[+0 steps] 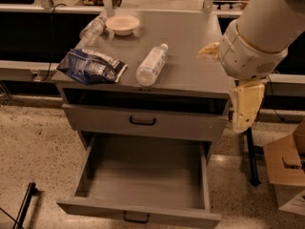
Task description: Place blue plastic bottle into middle drawer
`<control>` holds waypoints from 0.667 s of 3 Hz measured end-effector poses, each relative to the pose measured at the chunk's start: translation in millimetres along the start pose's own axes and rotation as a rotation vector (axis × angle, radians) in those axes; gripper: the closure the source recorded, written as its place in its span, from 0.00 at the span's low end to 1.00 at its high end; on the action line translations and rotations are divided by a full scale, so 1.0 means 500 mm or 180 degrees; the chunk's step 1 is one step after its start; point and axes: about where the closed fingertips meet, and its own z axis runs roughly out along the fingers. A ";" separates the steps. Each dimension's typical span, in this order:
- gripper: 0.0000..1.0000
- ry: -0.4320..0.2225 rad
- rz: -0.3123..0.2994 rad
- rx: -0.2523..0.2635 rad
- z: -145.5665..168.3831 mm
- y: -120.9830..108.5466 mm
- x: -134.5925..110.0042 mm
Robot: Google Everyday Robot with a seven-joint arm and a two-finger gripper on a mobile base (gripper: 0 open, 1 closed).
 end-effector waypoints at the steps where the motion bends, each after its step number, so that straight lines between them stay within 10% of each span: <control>1: 0.00 0.0190 -0.0070 -0.0090 0.014 -0.008 -0.012; 2: 0.00 0.0503 -0.0359 -0.0184 0.060 -0.079 0.007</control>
Offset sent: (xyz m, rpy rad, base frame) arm 0.1187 0.0138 -0.0399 -0.3907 -0.0086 0.1632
